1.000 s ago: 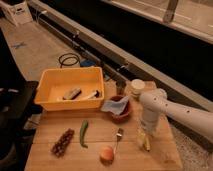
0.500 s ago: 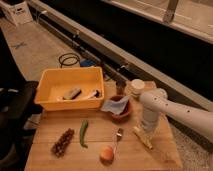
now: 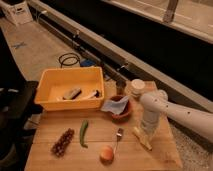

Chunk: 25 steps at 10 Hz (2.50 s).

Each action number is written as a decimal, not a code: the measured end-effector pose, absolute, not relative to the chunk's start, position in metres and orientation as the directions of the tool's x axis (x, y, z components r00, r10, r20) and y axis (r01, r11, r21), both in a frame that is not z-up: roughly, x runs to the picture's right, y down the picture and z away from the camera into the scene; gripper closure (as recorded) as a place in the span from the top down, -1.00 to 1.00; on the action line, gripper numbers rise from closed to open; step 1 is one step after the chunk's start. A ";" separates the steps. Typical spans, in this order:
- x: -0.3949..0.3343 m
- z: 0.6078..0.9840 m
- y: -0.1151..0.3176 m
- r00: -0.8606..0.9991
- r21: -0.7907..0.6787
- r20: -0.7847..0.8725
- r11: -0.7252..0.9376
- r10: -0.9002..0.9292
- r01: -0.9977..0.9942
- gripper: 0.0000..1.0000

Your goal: Place banana in metal cup

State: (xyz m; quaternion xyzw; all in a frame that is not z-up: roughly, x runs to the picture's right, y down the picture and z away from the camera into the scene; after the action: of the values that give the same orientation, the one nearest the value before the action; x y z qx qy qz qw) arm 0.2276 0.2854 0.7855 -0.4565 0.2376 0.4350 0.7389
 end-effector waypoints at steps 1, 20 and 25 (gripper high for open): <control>0.228 0.785 0.285 0.509 -0.468 -0.748 0.205 0.427 -0.860 -1.00; 0.219 0.735 -0.034 0.483 -0.710 -0.155 0.244 0.862 -0.661 -1.00; 0.208 0.756 -0.059 0.391 -0.677 -0.092 0.230 0.916 -0.699 -1.00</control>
State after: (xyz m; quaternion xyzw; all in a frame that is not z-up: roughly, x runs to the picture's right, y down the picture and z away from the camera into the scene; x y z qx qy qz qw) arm 0.2079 -0.0590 0.7559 -0.3281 -0.1650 0.5266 0.7667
